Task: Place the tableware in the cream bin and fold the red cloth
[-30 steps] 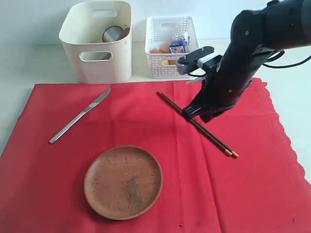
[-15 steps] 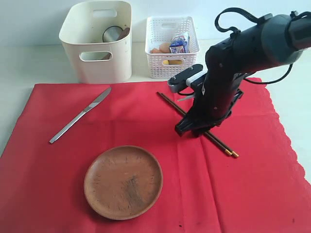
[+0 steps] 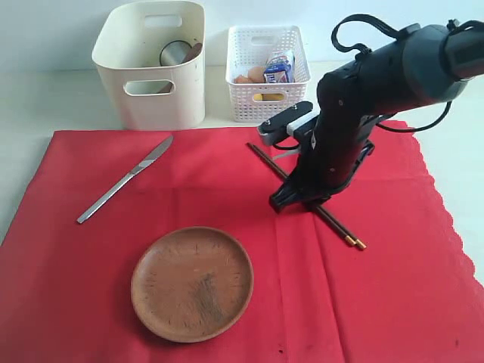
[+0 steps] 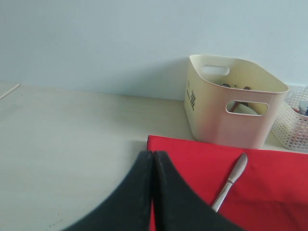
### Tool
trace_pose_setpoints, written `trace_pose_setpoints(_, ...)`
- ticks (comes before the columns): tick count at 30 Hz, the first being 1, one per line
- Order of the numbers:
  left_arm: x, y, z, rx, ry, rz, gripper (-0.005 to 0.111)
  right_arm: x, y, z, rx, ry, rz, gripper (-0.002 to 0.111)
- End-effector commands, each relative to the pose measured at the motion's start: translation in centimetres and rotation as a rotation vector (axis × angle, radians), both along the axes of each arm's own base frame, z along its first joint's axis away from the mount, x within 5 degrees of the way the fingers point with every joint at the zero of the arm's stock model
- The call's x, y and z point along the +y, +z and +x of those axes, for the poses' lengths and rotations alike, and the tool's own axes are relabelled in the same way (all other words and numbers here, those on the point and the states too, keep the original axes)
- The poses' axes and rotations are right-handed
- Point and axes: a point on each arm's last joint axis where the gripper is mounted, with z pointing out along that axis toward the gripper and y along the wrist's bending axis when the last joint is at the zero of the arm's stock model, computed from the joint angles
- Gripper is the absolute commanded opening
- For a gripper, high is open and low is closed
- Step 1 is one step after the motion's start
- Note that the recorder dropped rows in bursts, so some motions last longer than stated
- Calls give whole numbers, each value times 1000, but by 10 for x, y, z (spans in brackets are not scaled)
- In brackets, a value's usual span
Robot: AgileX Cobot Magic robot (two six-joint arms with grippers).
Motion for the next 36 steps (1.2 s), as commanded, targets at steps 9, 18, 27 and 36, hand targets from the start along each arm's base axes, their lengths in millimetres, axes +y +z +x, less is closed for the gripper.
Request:
trace_pose_setpoints(9, 0, 0, -1, -6, 0, -8, 3, -2, 50, -7, -64, 51, 84, 0)
trace_pose_setpoints(18, 0, 0, -1, -6, 0, -8, 3, 0, 15, -4, 16, -52, 47, 39)
trace_pose_setpoints(27, 0, 0, -1, -6, 0, -8, 3, 1, -12, -5, 74, -13, 22, 26)
trace_pose_setpoints(36, 0, 0, -1, -6, 0, -8, 3, 1, 13, -5, 68, -3, 18, 0)
